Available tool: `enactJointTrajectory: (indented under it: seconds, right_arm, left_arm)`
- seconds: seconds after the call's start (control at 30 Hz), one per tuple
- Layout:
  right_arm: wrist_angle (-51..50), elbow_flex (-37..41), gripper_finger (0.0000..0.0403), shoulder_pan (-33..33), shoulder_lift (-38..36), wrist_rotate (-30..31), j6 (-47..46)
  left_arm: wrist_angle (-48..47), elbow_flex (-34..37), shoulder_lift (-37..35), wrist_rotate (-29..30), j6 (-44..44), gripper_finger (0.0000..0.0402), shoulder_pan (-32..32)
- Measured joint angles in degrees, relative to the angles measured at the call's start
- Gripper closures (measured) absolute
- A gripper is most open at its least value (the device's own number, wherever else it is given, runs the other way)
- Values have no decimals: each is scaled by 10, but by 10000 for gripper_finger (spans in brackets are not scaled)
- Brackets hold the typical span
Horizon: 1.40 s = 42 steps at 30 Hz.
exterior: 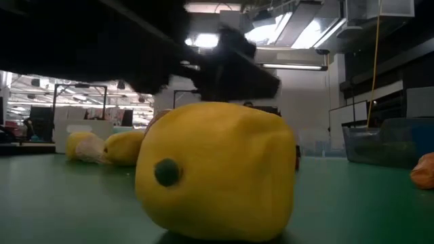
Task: Sort produce into baskets
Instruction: Put the yellow lemon into the white bin
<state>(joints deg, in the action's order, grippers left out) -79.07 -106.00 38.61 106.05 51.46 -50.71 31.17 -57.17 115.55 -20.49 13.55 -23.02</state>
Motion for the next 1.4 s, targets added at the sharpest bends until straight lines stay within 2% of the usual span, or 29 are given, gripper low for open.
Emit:
enactJointTrajectory:
  seconds: [0.17, 0.3, 0.43, 0.53, 0.73, 1.03, 1.27, 1.4]
  right_arm:
    - [22, 38, 146, 0, 1, -18, 0]
    - [45, 61, 146, 0, 1, -59, 0]
    - [62, 70, 146, 8, 1, -72, 0]
    - [61, 72, 146, 9, 1, -74, 0]
    - [39, 72, 146, 7, 1, -69, 2]
    - [34, 72, 146, 7, 1, -50, 2]
    - [30, 72, 146, 7, 1, -28, 2]
    - [18, 72, 146, 7, 1, -7, 2]
  left_arm:
    - [-4, 0, 0, 0, 59, 101, -38]
    - [-4, -21, 0, 93, 39, 101, -56]
    - [-1, -49, 0, 197, 38, 101, -71]
    - [-1, -66, 3, 219, 46, 101, -79]
    - [-8, -68, 4, 244, -14, 101, -90]
    - [-7, -68, 46, 357, -106, 101, -114]
    - [-49, -68, 52, 473, -123, 101, -125]
    - [-97, -68, 50, 492, -139, 101, -115]
